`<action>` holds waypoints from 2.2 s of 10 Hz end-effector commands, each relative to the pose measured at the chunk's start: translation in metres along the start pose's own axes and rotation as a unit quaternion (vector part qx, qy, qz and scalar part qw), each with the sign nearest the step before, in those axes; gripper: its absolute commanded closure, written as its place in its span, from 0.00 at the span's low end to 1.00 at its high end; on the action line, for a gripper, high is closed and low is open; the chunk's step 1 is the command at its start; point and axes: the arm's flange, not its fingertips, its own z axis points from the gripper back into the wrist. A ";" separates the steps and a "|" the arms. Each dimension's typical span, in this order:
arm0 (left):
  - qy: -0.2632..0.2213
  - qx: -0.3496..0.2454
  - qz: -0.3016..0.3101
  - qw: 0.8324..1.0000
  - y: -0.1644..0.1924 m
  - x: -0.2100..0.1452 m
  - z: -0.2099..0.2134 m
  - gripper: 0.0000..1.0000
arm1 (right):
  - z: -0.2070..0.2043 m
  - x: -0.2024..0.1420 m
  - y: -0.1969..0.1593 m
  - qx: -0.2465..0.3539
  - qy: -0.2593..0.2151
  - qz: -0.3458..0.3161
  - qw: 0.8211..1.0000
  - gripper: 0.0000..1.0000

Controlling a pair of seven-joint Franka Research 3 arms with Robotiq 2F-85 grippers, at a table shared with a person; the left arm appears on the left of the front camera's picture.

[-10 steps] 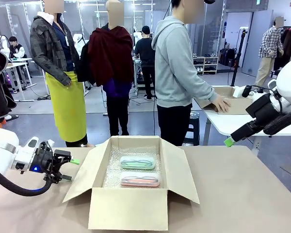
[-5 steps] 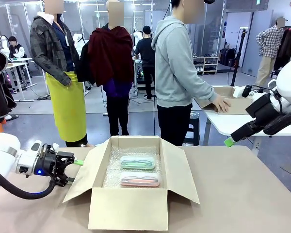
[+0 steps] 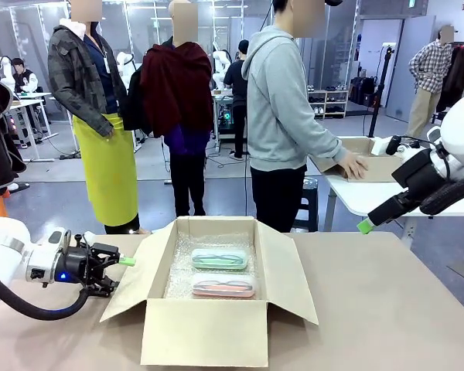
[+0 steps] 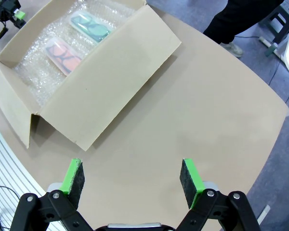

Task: Pack the glasses set securely to prepare it for shipping.
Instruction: Position the Package Box on the left side of the table.

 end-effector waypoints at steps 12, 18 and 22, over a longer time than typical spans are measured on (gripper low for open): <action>0.002 -0.077 0.003 0.997 -0.010 0.001 0.031 1.00 | 0.001 0.001 0.001 -0.002 0.003 -0.001 1.000 0.00; 0.017 -0.076 0.014 0.997 -0.008 0.009 0.053 0.98 | 0.001 0.001 0.001 -0.002 0.003 -0.001 1.000 0.00; 0.012 -0.103 0.022 0.994 0.012 0.026 0.155 0.98 | 0.001 0.001 0.001 -0.002 0.003 -0.001 1.000 0.00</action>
